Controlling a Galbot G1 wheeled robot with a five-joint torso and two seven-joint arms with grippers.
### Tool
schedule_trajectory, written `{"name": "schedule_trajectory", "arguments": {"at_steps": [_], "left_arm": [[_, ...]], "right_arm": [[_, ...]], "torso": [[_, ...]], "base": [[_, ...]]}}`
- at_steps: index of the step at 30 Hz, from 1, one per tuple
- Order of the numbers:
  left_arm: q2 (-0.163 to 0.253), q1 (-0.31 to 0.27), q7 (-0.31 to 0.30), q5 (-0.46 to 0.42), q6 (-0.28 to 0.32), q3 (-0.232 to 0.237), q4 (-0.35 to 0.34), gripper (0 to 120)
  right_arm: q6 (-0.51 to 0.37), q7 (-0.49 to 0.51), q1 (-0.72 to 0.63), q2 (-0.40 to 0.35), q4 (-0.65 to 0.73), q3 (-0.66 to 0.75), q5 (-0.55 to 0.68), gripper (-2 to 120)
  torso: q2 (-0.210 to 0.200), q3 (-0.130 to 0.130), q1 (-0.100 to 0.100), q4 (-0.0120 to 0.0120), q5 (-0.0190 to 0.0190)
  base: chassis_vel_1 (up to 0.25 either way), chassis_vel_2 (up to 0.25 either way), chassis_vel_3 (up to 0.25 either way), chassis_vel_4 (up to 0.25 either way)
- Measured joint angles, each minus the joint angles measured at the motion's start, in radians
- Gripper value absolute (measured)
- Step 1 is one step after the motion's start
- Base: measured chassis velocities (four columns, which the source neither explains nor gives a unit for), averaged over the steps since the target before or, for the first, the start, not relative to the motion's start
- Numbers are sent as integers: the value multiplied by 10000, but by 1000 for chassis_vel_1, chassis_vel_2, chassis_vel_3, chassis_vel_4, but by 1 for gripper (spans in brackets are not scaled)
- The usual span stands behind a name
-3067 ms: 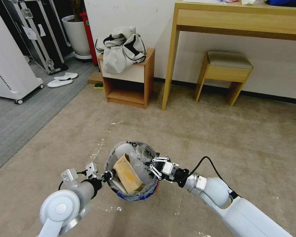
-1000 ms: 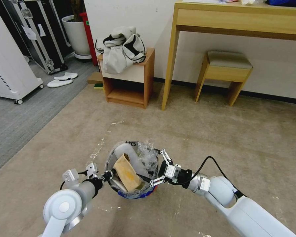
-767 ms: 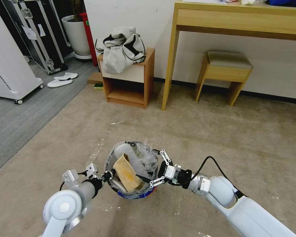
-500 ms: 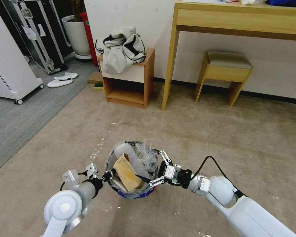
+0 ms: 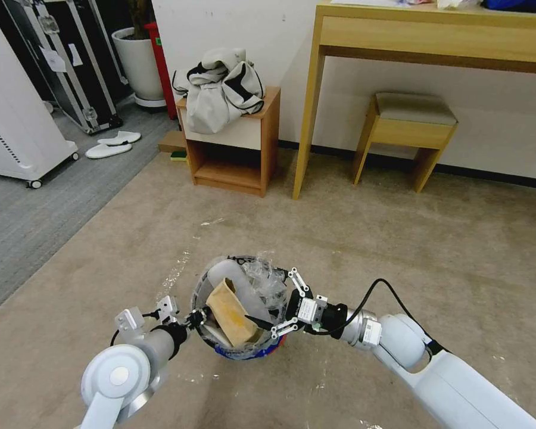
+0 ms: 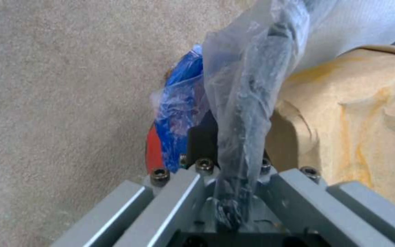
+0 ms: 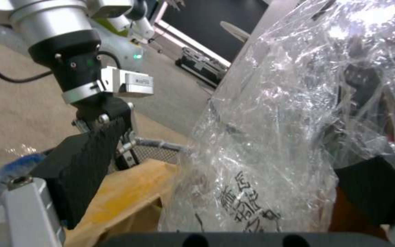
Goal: Pick up the trash bin and place the garbage on the floor into it.
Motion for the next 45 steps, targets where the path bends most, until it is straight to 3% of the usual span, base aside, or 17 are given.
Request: {"name": "schedule_trajectory", "arguments": {"at_steps": [25, 45], "left_arm": [[-95, -11, 138, 125, -19, 20, 52, 0], [-186, 11, 199, 176, -28, 28, 53, 0]], "right_arm": [[611, -189, 365, 200, 11, 423, -1197, 100], [1482, -959, 318, 509, 121, 542, -2778, 100]], "torso": [[0, 0, 0, 0, 0], [-1, 0, 0, 0, 0]], "base": [[0, 0, 0, 0], [0, 0, 0, 0]]}}
